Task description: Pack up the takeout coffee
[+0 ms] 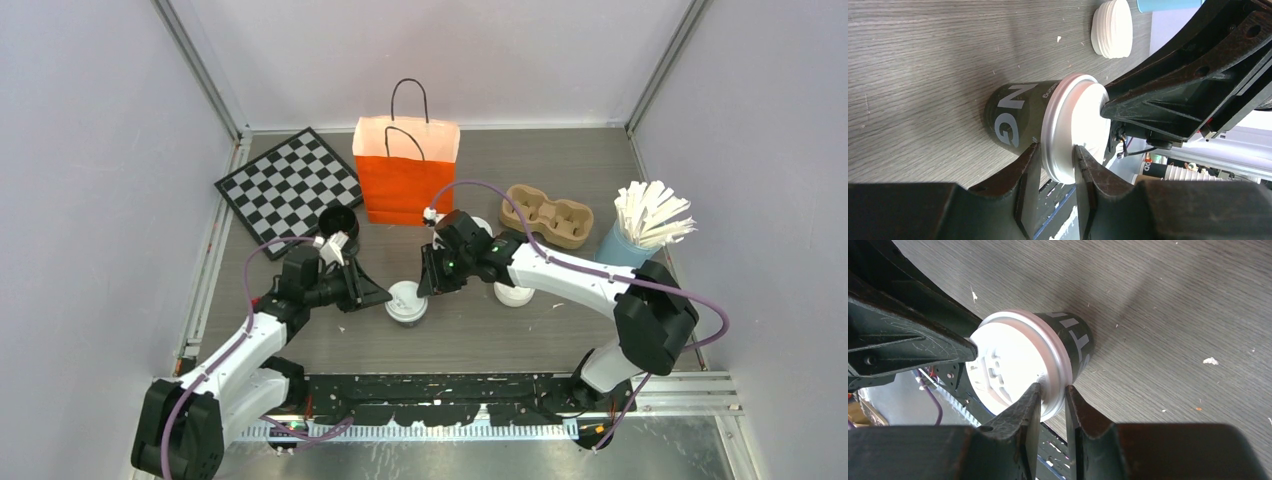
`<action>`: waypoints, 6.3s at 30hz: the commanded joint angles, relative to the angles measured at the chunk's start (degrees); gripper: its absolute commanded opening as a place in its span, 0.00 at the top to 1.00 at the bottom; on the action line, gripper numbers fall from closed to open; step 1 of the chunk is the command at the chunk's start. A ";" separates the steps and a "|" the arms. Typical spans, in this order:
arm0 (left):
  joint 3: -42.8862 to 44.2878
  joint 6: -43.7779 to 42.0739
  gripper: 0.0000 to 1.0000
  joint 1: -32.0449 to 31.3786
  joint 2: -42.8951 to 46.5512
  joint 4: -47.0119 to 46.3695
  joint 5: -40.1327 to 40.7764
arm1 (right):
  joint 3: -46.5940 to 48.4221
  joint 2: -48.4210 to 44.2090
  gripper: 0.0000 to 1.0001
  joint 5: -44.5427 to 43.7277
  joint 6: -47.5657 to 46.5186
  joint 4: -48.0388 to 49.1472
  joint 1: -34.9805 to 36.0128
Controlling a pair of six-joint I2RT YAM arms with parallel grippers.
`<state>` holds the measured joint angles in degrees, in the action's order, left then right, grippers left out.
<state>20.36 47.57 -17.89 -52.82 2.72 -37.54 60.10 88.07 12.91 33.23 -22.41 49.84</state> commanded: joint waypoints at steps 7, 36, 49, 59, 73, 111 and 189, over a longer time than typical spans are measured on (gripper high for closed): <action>1.89 4.25 0.53 -0.13 7.93 0.72 1.51 | 3.12 -5.57 0.49 -3.34 1.30 -5.08 -0.37; 23.98 -28.32 0.00 -0.13 37.15 40.80 37.81 | 22.68 6.91 0.09 -28.49 -9.43 -15.75 16.02; 22.98 -28.51 0.00 -0.04 37.41 40.81 36.12 | 23.08 9.36 0.08 -23.15 -9.62 -16.20 15.99; 22.79 -29.19 0.00 0.04 36.43 40.58 34.85 | 23.32 10.94 0.08 -26.12 -10.29 -16.54 16.10; 22.62 -29.29 0.00 0.40 37.63 40.58 35.32 | 24.81 12.40 0.15 -25.94 -9.81 -18.13 16.54; 22.36 -29.47 0.00 0.40 37.35 40.51 34.67 | 16.66 -11.97 0.26 -32.07 -13.45 -30.80 -16.86; 21.74 -29.73 0.00 0.93 36.49 39.30 31.13 | -12.44 -23.16 0.28 -37.33 15.60 -10.61 -32.39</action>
<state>42.26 18.98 -17.32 -15.88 44.42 -5.13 50.52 67.75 -23.05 44.60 -40.18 18.11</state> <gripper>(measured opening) 0.996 0.720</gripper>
